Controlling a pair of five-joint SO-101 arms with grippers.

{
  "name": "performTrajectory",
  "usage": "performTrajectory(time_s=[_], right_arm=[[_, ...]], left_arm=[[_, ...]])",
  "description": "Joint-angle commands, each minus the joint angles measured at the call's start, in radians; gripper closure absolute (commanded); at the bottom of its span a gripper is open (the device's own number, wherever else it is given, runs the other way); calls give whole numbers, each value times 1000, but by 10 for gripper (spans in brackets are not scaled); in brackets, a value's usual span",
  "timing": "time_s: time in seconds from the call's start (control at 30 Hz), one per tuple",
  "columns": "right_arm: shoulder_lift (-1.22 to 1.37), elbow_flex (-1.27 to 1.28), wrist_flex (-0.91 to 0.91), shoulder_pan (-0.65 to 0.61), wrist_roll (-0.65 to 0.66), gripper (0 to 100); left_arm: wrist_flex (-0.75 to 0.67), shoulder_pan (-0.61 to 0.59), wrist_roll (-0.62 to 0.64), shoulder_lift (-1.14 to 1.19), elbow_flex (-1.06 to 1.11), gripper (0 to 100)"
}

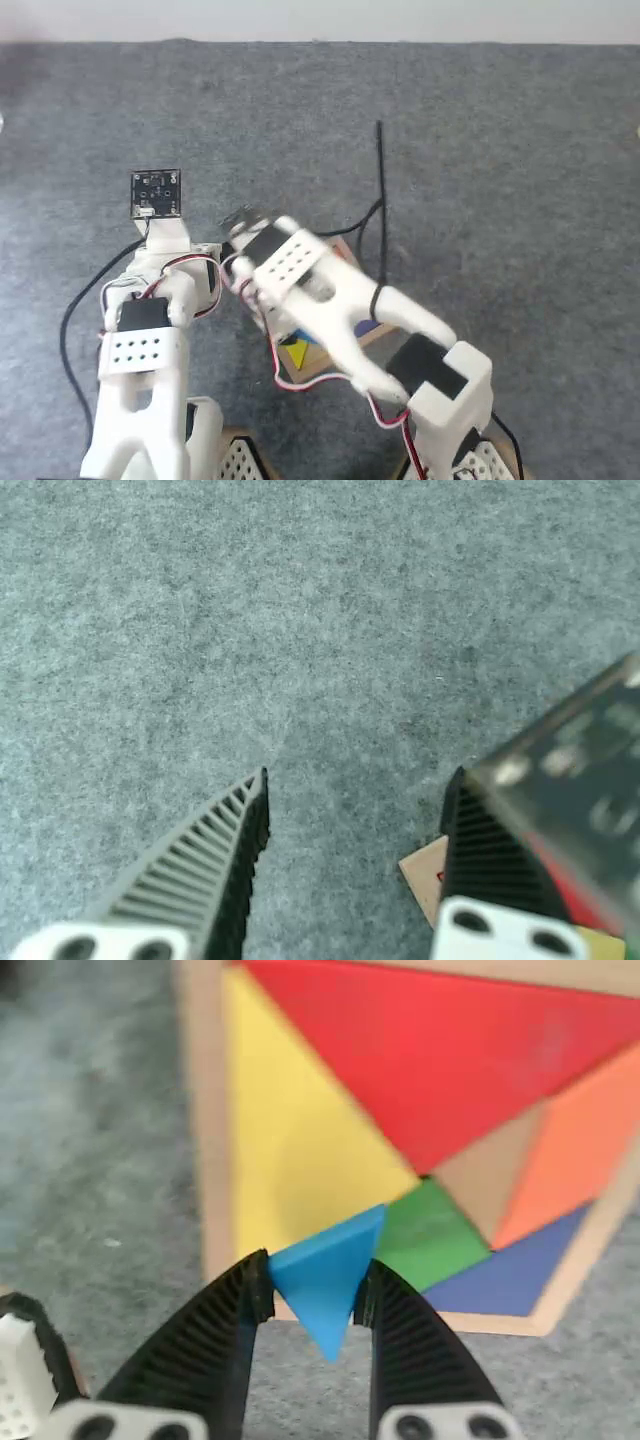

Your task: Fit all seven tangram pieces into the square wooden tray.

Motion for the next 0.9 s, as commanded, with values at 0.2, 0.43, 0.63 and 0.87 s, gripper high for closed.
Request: performTrajectory(time_s=[0.2, 0.43, 0.63, 0.87], right_arm=[[-56, -6, 10, -5, -18, 707], [-59, -9, -16, 30, -97, 626], [-51, -5, -65, 47, -98, 626], [-25, -5, -114, 136, -97, 626]], left_arm=[[-21, -5, -11, -25, -10, 727], [-21, -6, -11, -25, -10, 727], [-21, -6, -11, -25, -10, 727], [-21, -6, -11, -25, -10, 727]])
